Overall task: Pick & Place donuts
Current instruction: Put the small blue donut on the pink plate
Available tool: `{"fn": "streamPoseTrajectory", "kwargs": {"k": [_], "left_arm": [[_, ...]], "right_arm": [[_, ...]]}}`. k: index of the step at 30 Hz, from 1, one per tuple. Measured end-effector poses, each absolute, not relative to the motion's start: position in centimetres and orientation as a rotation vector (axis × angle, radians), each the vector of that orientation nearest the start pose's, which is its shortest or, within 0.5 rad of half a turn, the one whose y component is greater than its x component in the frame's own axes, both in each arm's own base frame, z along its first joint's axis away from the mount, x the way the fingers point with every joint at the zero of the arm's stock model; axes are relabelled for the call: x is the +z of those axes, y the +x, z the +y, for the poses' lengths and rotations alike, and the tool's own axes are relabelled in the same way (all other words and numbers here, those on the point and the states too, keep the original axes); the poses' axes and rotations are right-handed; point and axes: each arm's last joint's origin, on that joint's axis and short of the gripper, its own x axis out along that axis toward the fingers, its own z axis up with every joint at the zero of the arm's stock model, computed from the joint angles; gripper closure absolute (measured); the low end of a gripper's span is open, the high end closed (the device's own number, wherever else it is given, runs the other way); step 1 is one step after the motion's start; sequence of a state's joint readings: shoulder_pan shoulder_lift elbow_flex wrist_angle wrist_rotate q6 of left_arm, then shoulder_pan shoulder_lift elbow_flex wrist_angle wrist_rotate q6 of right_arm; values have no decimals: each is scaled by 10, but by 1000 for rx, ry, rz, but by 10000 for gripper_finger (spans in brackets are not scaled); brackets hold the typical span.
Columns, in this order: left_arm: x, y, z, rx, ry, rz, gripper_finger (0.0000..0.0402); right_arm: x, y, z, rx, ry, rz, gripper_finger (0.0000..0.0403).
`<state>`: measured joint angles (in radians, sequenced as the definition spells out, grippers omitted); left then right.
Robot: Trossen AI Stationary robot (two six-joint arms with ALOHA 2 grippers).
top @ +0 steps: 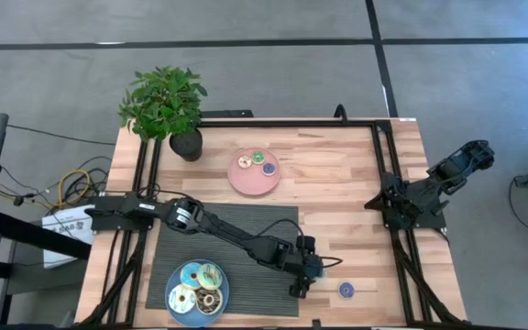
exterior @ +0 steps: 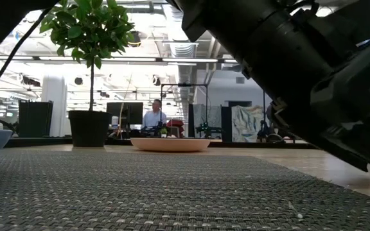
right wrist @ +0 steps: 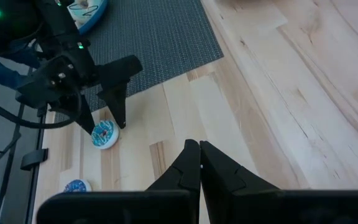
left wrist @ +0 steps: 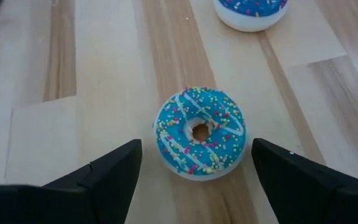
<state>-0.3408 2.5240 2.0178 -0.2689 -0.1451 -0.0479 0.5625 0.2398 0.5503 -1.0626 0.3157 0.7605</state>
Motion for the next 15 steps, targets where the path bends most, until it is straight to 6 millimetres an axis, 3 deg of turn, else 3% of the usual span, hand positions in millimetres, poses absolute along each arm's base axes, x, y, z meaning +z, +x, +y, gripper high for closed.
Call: {"fn": "streamPoseTrajectory", "kwargs": {"k": [15], "left_arm": [[110,521,-182,-143,66,739,131]], "right_arm": [[233,45,18,-33,408,724,403]]}}
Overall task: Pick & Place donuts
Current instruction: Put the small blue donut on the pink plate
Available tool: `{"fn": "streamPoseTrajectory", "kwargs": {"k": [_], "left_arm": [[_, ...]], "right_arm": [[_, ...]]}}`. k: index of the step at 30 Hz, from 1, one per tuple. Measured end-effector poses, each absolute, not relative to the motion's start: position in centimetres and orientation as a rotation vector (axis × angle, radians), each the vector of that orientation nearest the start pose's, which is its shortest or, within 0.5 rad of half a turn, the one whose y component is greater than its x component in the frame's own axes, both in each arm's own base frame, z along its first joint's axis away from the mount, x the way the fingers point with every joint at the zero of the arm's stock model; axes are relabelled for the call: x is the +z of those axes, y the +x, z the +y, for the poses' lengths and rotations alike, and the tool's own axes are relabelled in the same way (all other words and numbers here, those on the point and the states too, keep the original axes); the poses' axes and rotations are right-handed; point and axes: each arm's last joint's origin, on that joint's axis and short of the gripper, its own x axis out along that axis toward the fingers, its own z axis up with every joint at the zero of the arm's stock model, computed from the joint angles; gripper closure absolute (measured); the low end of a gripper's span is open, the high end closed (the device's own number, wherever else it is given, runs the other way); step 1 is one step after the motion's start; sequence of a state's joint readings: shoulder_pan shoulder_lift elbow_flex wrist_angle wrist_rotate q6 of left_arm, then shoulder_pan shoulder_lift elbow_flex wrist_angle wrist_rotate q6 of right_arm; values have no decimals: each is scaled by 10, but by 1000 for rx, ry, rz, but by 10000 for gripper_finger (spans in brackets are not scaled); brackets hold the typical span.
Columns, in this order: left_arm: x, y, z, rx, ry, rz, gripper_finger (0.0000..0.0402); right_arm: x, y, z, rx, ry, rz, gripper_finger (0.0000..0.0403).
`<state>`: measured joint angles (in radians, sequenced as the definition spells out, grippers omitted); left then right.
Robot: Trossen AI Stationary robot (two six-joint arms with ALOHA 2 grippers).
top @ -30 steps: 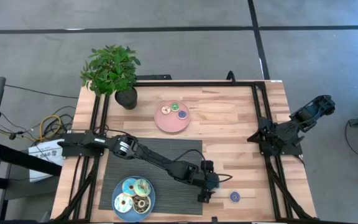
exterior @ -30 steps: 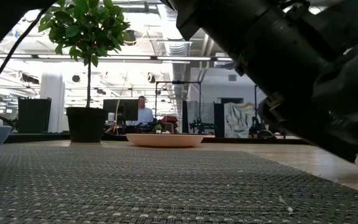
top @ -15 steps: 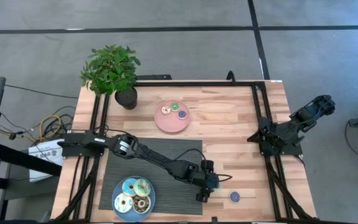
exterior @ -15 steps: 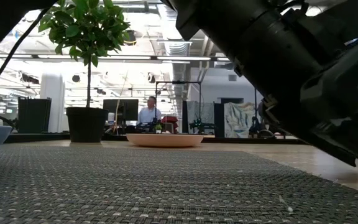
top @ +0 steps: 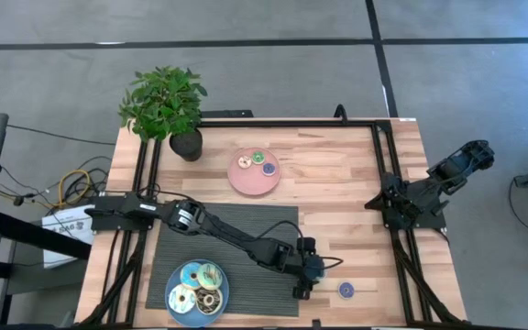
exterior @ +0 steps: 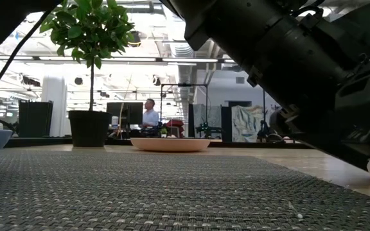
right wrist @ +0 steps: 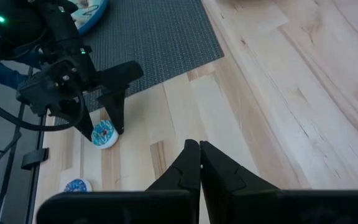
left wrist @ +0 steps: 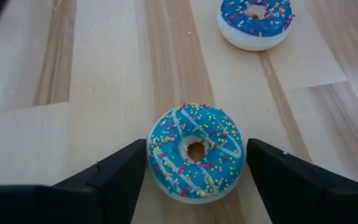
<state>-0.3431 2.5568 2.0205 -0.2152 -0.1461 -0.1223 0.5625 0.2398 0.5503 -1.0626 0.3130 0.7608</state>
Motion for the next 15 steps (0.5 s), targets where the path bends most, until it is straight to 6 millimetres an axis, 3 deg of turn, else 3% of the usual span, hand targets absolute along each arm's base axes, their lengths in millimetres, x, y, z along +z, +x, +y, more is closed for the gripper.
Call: {"fn": "streamPoseTrajectory", "kwargs": {"k": [15], "left_arm": [[108,521,-182,-136,50,744,176]], "right_arm": [[233,45,18,-33,408,725,403]]}}
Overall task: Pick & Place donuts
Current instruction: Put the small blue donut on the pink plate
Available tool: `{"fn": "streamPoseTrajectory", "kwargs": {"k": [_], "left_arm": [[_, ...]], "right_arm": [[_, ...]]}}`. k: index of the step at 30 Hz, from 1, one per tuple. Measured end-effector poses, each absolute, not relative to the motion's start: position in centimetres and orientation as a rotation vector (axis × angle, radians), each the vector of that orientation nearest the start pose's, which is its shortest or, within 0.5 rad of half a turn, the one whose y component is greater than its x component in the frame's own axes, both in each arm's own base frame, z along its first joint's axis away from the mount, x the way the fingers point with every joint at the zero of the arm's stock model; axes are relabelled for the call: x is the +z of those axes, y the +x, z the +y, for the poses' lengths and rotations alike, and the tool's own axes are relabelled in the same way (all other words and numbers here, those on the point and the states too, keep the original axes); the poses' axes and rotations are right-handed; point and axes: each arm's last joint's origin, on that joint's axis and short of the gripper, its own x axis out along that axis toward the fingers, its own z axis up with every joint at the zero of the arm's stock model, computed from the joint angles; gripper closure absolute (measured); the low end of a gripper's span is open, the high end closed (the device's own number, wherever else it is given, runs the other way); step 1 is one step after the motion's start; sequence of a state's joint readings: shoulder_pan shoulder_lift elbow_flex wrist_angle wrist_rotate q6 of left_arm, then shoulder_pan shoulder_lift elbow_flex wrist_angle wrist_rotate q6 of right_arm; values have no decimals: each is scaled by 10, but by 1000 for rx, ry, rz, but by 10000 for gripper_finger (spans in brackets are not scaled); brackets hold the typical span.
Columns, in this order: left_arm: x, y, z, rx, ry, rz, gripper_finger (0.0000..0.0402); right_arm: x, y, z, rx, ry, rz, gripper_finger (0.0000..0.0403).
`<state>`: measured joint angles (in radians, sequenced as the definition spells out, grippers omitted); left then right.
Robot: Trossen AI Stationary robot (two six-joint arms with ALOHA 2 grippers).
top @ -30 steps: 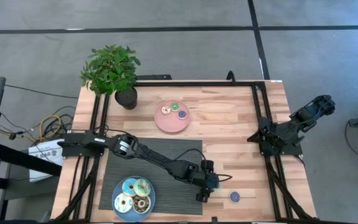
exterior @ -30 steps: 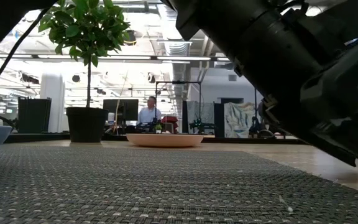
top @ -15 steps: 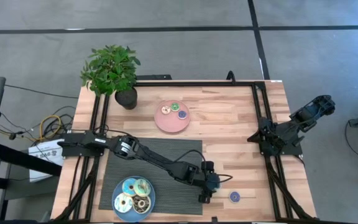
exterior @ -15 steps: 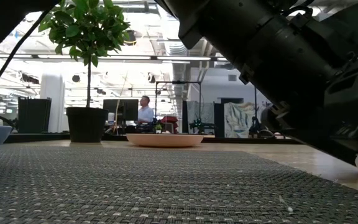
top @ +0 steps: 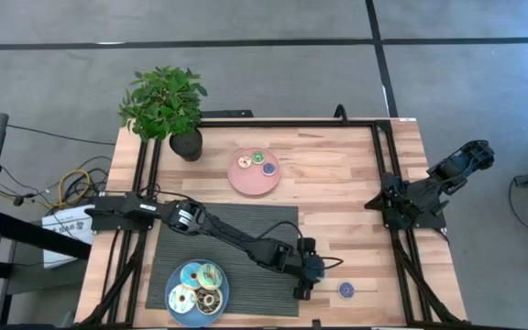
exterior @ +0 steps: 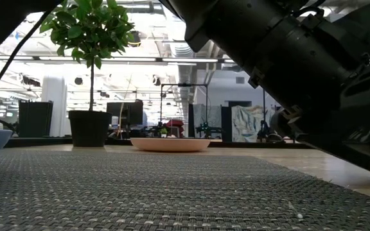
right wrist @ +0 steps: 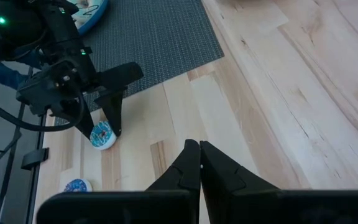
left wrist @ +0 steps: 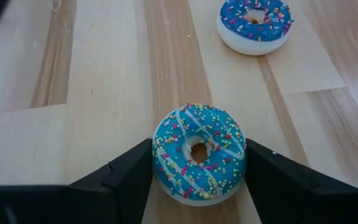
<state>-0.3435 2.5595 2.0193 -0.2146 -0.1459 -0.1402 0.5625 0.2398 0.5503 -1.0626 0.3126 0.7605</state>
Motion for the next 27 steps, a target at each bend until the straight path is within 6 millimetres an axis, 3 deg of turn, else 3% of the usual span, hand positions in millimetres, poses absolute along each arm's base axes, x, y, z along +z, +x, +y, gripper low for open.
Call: {"fn": "streamPoseTrajectory", "kwargs": {"k": [9,14,17,21,27], "left_arm": [[110,521,-182,-114,33,737,184],[124,521,-174,-20,34,715,184],[139,523,-167,51,26,669,184],[164,525,-152,192,-111,590,184],[203,526,-109,388,-383,488,184]], "right_arm": [[233,45,18,-32,408,725,403],[233,45,18,-32,408,725,403],[233,45,18,-32,408,725,403],[233,45,18,-32,408,725,403],[233,45,18,-32,408,725,403]]}}
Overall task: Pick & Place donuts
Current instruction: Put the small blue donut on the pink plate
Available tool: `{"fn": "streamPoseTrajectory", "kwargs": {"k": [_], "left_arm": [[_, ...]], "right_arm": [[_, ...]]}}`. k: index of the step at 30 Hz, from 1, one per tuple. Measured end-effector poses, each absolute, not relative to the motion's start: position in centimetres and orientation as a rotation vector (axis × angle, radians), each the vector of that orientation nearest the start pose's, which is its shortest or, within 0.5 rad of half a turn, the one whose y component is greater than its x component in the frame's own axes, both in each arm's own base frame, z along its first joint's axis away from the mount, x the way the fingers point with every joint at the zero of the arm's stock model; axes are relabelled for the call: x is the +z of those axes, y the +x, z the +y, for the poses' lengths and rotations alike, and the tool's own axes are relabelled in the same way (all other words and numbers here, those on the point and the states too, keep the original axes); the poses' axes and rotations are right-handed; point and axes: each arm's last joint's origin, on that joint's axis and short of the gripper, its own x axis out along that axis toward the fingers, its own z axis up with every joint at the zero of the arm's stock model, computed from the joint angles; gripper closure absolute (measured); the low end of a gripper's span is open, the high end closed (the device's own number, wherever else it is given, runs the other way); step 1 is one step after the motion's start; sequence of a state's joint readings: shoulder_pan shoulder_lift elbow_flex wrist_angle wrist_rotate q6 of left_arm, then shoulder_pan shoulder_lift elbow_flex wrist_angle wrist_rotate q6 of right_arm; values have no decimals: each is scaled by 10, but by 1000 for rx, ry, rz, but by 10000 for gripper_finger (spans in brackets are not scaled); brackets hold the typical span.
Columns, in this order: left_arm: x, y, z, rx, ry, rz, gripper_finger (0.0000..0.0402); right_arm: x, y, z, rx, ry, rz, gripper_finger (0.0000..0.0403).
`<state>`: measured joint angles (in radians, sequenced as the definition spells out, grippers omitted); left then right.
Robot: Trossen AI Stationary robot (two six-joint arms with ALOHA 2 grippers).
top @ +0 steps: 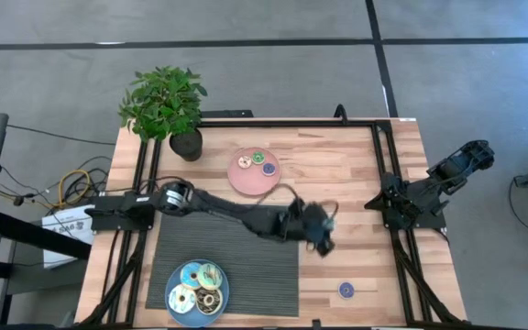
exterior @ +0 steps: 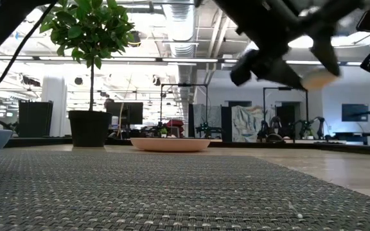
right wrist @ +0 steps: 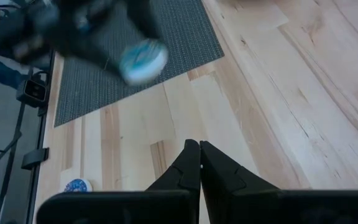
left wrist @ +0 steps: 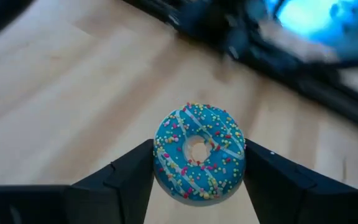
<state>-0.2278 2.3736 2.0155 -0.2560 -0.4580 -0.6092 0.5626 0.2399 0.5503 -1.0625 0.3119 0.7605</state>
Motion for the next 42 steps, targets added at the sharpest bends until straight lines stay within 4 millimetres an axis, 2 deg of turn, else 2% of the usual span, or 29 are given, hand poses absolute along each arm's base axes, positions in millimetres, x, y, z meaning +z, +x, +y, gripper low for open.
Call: {"fn": "streamPoseTrajectory", "kwargs": {"k": [4,9,12,15,19,24,29,37,42], "left_arm": [[223,517,-79,500,-521,521,184],[225,491,-49,724,-540,711,184],[220,471,-43,948,-467,767,184],[216,445,-45,1155,-390,856,184],[200,424,-45,1273,-305,953,184],[178,408,-37,1218,-328,959,184],[167,375,-20,1159,-409,874,184],[160,331,5,833,-525,583,187],[145,316,26,720,-529,562,200]], "right_arm": [[233,45,18,-32,408,725,403],[233,45,18,-32,408,724,403],[233,45,18,-33,408,724,403],[233,45,18,-33,408,724,403],[233,46,18,-39,406,719,403],[234,46,18,-41,408,714,403],[234,46,17,-59,404,702,403],[233,46,16,-89,416,697,403],[233,46,16,-93,416,698,403]]}}
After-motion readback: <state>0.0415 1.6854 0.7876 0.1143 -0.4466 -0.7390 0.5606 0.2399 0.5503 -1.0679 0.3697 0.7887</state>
